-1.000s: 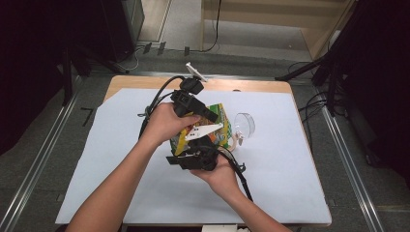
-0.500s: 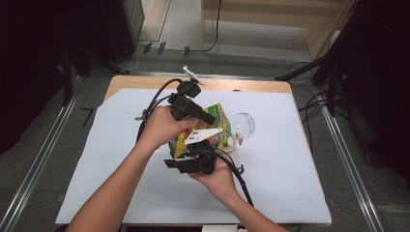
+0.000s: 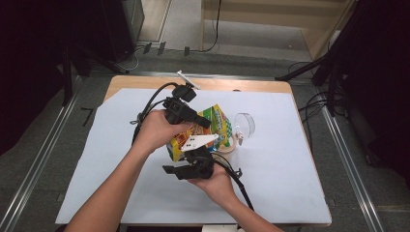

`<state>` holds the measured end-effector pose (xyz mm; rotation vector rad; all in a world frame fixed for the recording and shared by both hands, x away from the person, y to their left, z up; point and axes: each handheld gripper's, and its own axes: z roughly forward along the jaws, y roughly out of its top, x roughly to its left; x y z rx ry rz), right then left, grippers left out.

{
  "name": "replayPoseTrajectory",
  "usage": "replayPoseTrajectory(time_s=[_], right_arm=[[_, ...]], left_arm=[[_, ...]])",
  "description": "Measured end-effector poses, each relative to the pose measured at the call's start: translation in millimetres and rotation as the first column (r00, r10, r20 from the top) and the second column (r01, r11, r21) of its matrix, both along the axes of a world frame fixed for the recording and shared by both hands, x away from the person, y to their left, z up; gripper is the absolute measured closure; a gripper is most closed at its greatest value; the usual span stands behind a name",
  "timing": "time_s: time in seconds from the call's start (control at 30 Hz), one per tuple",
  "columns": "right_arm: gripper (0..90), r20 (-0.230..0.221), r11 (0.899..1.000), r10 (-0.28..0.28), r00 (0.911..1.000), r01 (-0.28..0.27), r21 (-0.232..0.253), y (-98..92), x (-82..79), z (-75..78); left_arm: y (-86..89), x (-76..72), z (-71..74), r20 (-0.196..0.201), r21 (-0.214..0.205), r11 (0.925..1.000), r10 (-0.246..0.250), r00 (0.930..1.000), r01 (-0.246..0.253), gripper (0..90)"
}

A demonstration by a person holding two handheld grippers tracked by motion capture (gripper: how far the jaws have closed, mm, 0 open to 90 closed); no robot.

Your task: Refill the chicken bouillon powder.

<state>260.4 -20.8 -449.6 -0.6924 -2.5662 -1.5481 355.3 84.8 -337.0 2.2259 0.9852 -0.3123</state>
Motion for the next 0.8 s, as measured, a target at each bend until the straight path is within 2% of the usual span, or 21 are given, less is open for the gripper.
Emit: replayPoseTrajectory(time_s=[0.17,0.37,0.5,0.57,0.63,0.67,0.7,0.73,0.8], right_arm=[[51.6,0.01,1.0,0.011,0.9999,-0.011,-0.005,1.1,-2.1,-3.4],[50.9,-0.003,1.0,0.012,0.9999,-0.012,-0.02,1.6,-2.6,-7.6],[49.7,0.018,0.999,0.008,0.9998,-0.008,-0.042,1.3,-2.6,-10.9],[49.1,0.01,0.999,0.005,0.9999,-0.005,-0.049,0.7,-3.2,-11.9],[48.9,0.041,0.999,0.008,0.9991,-0.006,-0.05,-0.5,-2.3,-12.3],[48.9,0.018,0.998,0.007,0.9998,-0.006,-0.055,-0.8,-3.7,-11.9],[48.9,0.036,0.999,0.007,0.9993,-0.005,-0.054,-1.2,-2.8,-12.3],[48.9,0.021,0.998,0.005,0.9998,-0.004,-0.06,-1.3,-3.9,-12.7],[48.4,0.039,0.998,0.011,0.9992,-0.008,-0.065,-1.3,-4.2,-14.6]], left_arm=[[3.1,-3.9,-0.8,0.011,0.007,0.9999,-0.015,0.9998,0.015,88.9],[13.1,-4.6,-6.2,-0.001,-0.022,0.9995,-0.021,0.9998,0.021,89.1],[17.6,-5.1,-8.2,-0.006,-0.028,0.9992,-0.029,0.9996,0.029,89.4],[19.1,-6.1,-7.7,-0.001,-0.032,0.9989,-0.034,0.9994,0.034,89.7],[20.7,-7.6,-7.5,0.003,-0.042,0.9986,-0.033,0.9995,0.033,89.7],[21.4,-8.2,-7.6,0.005,-0.043,0.9985,-0.034,0.9994,0.035,89.8],[22.4,-9.3,-7.9,0.006,-0.047,0.9983,-0.033,0.9994,0.033,89.8],[23.4,-10.1,-8.3,0.005,-0.048,0.9982,-0.035,0.9994,0.035,89.8],[25.8,-11.1,-9.5,0.005,-0.046,0.9983,-0.037,0.9993,0.037,89.8]])
